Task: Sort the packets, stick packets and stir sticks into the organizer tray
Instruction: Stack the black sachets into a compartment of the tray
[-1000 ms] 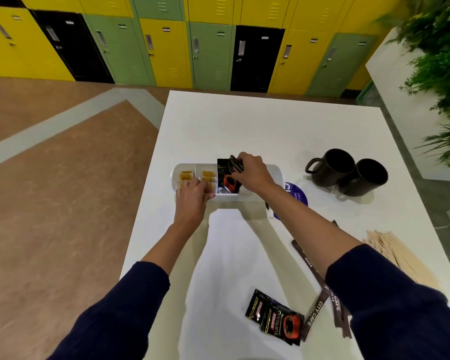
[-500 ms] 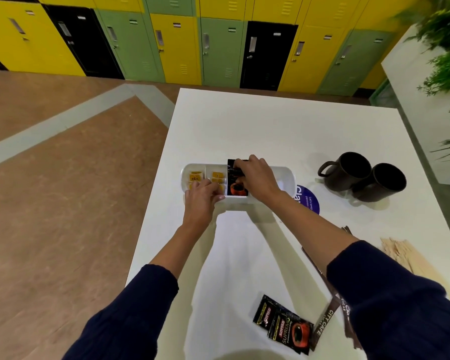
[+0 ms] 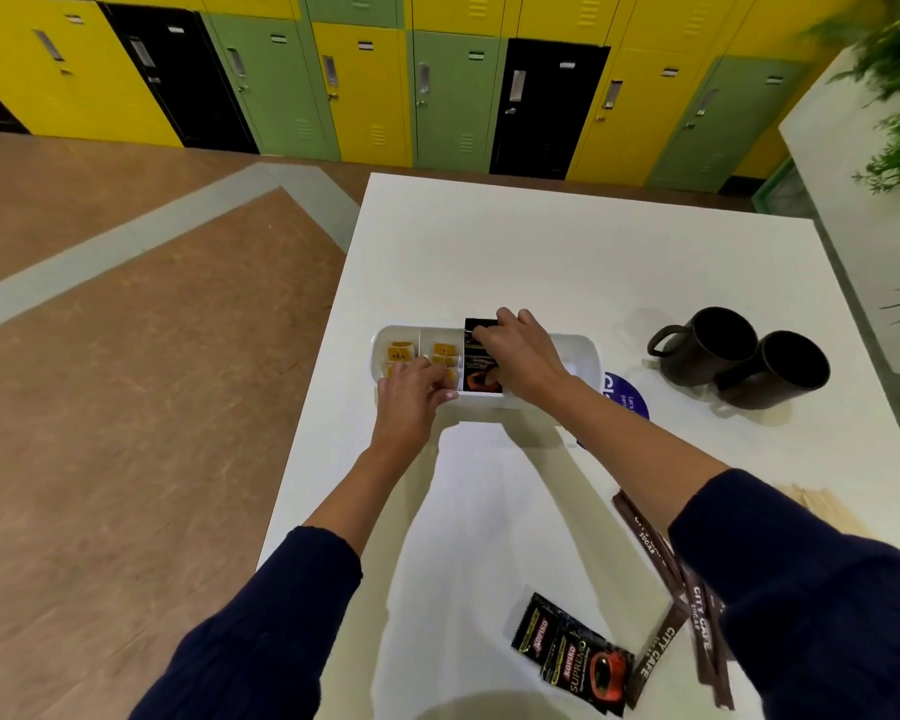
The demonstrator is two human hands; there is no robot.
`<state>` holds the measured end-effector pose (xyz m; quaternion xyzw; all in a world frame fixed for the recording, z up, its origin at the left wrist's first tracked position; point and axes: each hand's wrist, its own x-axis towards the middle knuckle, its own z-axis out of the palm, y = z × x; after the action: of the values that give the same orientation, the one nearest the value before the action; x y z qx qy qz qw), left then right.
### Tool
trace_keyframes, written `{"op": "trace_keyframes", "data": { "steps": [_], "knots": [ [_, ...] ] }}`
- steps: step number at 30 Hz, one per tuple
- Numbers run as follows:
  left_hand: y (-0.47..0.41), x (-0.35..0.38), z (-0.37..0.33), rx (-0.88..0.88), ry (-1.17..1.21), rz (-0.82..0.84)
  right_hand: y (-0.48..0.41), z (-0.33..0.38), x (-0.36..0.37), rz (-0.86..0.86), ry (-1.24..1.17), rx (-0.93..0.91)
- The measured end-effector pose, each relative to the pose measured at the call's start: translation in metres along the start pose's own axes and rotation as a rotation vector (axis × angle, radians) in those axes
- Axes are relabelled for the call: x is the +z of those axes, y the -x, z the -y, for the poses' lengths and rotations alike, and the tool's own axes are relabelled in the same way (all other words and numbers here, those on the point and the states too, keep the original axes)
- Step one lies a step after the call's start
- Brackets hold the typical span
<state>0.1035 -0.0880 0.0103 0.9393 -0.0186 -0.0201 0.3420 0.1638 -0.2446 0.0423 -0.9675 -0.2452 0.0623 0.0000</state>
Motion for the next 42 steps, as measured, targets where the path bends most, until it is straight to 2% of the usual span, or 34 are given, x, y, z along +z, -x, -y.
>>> {"op": "trace_keyframes", "data": {
  "steps": [12,17,21,25,31,35,42],
  "knots": [
    [-0.003,-0.003,0.004,0.034,0.056,0.051,-0.008,-0.007,0.013,-0.069,0.103,-0.059],
    [-0.003,-0.003,0.007,0.046,0.089,0.057,-0.005,-0.01,0.016,-0.085,-0.01,-0.034],
    [0.0,-0.001,0.009,0.051,0.096,0.052,0.007,-0.013,0.023,-0.223,-0.194,0.005],
    [0.0,-0.002,0.007,0.037,0.081,0.06,0.016,-0.016,0.031,-0.361,-0.357,0.09],
    [-0.002,-0.003,0.003,0.014,0.057,0.05,0.011,-0.013,0.028,-0.343,-0.57,0.326],
    [-0.002,-0.004,0.002,0.006,0.049,0.048,0.004,-0.012,0.025,-0.317,-0.581,0.449],
    [-0.003,-0.006,0.0,-0.007,0.013,0.051,0.001,-0.005,0.019,-0.31,-0.526,0.544]
  ]
}}
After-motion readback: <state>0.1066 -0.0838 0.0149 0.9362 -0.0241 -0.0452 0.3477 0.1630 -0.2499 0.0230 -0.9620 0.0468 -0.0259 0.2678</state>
